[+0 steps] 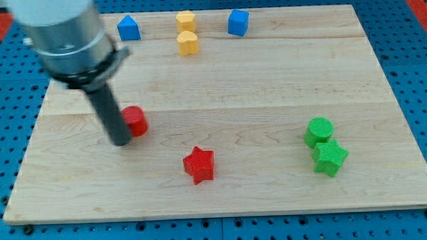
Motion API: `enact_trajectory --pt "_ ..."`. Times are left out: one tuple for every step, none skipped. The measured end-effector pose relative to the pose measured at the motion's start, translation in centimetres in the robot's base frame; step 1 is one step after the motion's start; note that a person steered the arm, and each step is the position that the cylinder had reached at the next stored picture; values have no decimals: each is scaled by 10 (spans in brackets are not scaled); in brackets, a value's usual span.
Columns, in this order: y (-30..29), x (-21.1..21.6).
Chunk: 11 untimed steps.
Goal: Move the red circle and red star below the yellow heart
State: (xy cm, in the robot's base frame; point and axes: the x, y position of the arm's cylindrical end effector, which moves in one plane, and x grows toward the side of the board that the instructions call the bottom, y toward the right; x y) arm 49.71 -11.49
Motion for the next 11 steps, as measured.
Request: enact_trajectory --pt "50 -15" --pt "46 -49" --pt "39 19" --pt "-31 4" --pt "17 -52" --pt "93 -91" --pt "99 -75" --pt "151 -85" --pt "120 -124" --pt "103 -132" --pt "114 -102"
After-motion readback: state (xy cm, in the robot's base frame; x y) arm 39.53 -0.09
